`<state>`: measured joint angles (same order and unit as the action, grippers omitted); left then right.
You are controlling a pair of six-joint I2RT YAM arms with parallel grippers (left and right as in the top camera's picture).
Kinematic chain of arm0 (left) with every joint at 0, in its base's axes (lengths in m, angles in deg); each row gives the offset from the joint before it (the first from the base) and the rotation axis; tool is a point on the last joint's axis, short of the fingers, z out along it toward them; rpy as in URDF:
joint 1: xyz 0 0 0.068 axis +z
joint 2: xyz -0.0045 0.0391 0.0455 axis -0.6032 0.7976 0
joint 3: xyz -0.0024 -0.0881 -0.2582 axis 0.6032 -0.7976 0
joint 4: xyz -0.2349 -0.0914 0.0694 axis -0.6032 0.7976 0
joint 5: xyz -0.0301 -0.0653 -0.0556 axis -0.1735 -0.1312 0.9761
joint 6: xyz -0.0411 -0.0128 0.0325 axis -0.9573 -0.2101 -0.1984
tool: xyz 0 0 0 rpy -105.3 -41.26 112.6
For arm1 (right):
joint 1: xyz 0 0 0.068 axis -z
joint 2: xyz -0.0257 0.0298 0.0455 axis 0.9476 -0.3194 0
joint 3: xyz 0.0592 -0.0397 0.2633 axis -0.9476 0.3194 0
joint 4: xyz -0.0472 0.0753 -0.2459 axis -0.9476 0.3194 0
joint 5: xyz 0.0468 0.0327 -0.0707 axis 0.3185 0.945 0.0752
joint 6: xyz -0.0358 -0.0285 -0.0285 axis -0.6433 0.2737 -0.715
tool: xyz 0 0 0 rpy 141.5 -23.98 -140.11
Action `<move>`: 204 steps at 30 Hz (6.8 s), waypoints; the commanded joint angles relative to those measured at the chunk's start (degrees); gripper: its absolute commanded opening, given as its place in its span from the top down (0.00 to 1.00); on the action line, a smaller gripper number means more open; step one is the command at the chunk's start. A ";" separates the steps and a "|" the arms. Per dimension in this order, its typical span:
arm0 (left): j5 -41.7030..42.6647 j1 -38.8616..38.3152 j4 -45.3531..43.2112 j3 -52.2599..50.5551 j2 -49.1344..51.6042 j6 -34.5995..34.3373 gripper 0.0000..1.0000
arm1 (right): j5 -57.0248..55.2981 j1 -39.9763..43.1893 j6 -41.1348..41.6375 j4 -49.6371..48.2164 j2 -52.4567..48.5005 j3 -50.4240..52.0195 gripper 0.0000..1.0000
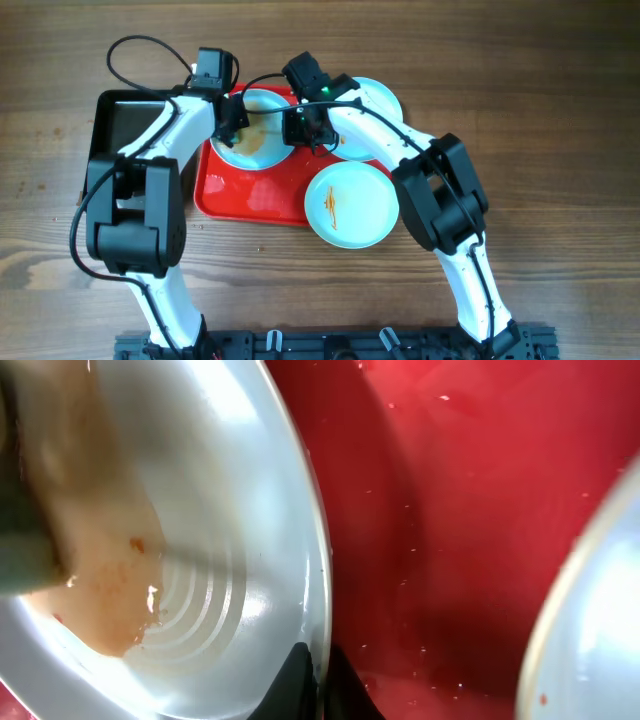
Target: Clean dirty plates on tray and stack at the side
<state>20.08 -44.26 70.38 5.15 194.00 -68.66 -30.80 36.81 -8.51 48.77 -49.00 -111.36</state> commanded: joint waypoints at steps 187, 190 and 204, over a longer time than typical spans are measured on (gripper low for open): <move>5.16 10.95 46.21 30.12 -1.51 -3.98 0.96 | -8.83 40.15 -13.68 16.68 27.26 11.47 0.96; 5.16 9.94 46.21 30.12 -1.51 -3.98 0.96 | -8.81 43.95 -13.64 13.62 27.26 16.52 0.96; 5.16 9.77 46.05 30.12 -1.51 -3.96 0.96 | -10.60 51.98 -9.35 2.34 27.15 31.52 0.95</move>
<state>24.74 -34.42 116.76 34.37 194.46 -73.34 -41.21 87.15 -19.42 52.25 -22.83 -80.15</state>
